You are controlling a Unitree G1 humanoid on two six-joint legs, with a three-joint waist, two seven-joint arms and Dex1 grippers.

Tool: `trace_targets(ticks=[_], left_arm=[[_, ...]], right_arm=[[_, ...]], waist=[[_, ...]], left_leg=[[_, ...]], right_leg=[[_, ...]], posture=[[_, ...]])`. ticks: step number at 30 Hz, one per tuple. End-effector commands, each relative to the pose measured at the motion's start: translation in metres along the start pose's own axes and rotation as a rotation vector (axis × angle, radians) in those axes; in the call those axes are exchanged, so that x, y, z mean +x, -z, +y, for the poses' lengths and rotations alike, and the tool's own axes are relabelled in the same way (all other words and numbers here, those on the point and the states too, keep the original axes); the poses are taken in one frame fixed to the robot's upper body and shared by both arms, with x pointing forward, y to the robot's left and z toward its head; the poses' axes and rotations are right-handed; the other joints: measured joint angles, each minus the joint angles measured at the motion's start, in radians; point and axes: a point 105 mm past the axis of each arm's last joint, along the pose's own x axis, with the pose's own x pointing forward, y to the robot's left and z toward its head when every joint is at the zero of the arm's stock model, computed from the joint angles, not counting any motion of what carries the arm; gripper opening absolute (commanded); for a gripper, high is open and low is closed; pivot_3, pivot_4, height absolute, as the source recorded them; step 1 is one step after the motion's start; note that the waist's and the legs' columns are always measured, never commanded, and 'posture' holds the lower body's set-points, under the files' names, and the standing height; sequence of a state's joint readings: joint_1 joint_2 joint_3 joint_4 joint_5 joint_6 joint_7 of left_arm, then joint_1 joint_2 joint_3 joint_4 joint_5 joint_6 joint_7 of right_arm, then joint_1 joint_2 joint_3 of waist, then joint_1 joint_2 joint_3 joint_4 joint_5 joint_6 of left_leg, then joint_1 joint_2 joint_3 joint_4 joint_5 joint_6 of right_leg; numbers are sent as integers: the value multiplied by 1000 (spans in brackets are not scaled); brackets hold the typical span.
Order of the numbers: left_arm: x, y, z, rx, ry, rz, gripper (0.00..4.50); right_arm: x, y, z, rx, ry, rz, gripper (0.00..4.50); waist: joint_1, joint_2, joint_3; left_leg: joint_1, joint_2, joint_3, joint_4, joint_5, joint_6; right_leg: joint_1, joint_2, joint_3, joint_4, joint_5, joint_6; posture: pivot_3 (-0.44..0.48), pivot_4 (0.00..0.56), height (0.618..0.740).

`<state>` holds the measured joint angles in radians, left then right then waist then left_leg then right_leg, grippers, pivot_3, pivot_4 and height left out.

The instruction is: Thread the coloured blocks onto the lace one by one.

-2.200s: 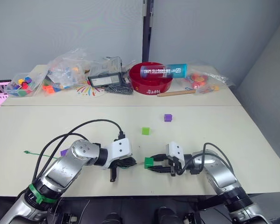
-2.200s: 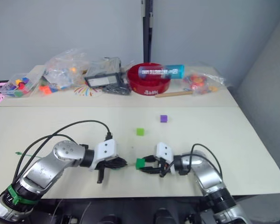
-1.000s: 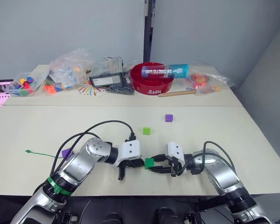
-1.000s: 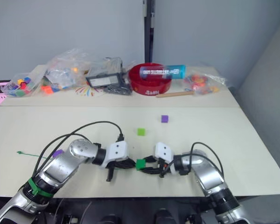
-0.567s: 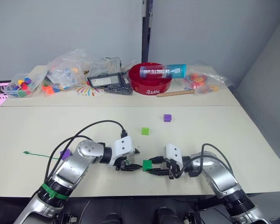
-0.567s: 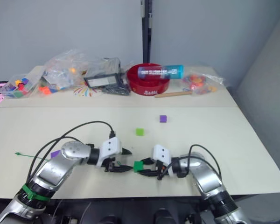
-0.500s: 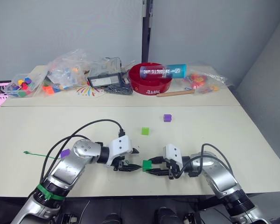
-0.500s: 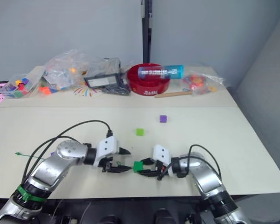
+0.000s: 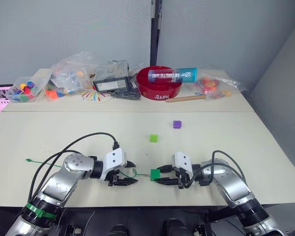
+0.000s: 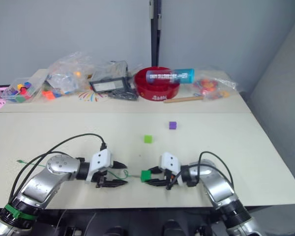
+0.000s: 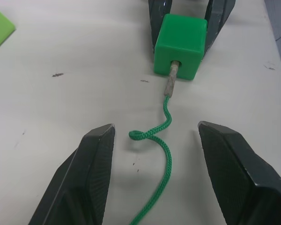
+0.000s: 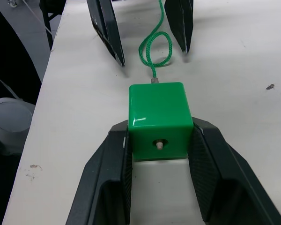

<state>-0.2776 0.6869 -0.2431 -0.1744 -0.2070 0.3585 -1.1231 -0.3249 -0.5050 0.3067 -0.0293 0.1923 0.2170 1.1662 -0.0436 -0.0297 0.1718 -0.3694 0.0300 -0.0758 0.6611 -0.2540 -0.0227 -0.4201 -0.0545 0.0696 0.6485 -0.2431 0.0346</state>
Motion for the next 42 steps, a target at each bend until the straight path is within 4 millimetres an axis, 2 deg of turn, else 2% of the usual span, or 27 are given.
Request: trace_targets(ticks=[1,2,3,5,12,23,37,41,42], left_arm=[[3,-2,3,43,-6,0,2999],[4,0,4,43,-8,6,2999],[4,2,5,47,-12,14,2571],[5,3,5,47,-7,17,2230],[5,2,3,51,12,19,0],[14,-13,-3,81,54,-15,0],[41,-22,-9,128,146,15,0],[34,-19,-9,101,162,44,0],[31,-20,-7,100,152,40,280]], right_arm=[[0,5,6,14,-27,22,1147],[0,4,6,15,-27,21,1147],[0,4,6,15,-26,20,1147],[0,4,7,17,-25,18,1147],[0,3,7,20,-17,16,1147],[1,2,6,17,-12,14,1147],[5,0,3,12,7,12,1147],[6,-1,3,9,6,13,1147],[6,-1,3,10,6,15,1147]], waist=[[0,0,0],[0,0,0],[1,0,0],[0,0,0],[0,0,0],[0,0,0],[-1,0,0],[-3,0,0],[-4,0,0]], left_leg=[[0,0,0,0,0,0],[0,0,0,0,0,0],[0,0,0,0,0,0],[0,0,0,0,0,0],[0,0,0,0,0,0],[0,0,0,0,0,0],[0,0,0,0,0,0],[1,0,0,0,0,0],[1,0,0,0,0,0]], right_leg=[[0,0,0,0,0,0],[0,0,0,0,0,0],[0,0,0,0,0,0],[0,0,0,0,0,0],[0,0,0,0,0,0],[0,0,0,0,0,0],[0,0,0,0,0,0],[1,0,0,0,0,0],[1,0,0,0,0,0]], posture=[[0,150,731],[0,150,731],[0,150,731],[0,150,731],[0,150,731],[0,150,731],[0,150,731],[0,150,731],[0,150,731]])
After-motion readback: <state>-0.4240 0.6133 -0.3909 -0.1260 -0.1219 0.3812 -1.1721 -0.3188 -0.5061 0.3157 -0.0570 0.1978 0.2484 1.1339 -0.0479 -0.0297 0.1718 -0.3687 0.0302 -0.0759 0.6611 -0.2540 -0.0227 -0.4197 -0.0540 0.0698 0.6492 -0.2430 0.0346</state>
